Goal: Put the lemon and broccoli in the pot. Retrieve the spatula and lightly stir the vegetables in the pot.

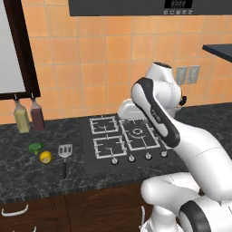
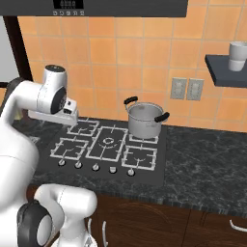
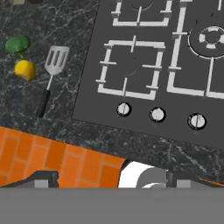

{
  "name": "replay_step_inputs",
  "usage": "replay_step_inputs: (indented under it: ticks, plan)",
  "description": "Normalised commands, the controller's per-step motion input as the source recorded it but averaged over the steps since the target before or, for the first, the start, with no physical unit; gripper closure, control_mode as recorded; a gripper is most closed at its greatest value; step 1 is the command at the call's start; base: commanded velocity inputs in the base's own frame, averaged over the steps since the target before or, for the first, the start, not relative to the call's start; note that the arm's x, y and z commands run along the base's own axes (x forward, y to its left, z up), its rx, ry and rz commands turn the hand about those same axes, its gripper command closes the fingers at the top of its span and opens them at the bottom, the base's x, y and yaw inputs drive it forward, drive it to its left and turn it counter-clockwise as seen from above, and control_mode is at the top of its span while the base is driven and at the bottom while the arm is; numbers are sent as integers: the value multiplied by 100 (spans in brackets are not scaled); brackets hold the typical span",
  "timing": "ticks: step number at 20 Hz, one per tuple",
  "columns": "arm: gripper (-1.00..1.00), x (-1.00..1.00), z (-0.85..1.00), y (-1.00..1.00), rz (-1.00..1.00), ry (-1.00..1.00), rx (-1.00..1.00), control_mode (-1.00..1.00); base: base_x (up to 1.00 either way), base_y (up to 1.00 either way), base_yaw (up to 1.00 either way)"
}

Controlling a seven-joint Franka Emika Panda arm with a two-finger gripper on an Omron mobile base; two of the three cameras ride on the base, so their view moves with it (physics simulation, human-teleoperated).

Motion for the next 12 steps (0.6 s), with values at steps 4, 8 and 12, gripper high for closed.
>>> replay_step_inputs:
  ticks: [4, 8, 12]
  plan:
    - [-100, 0, -39, 70, 5, 0, 21, -100, 0, 0, 0]
    - [-100, 0, -15, 98, 13, -2, 11, -100, 0, 0, 0]
    - [-100, 2, -6, 100, 20, 0, 0, -100, 0, 0, 0]
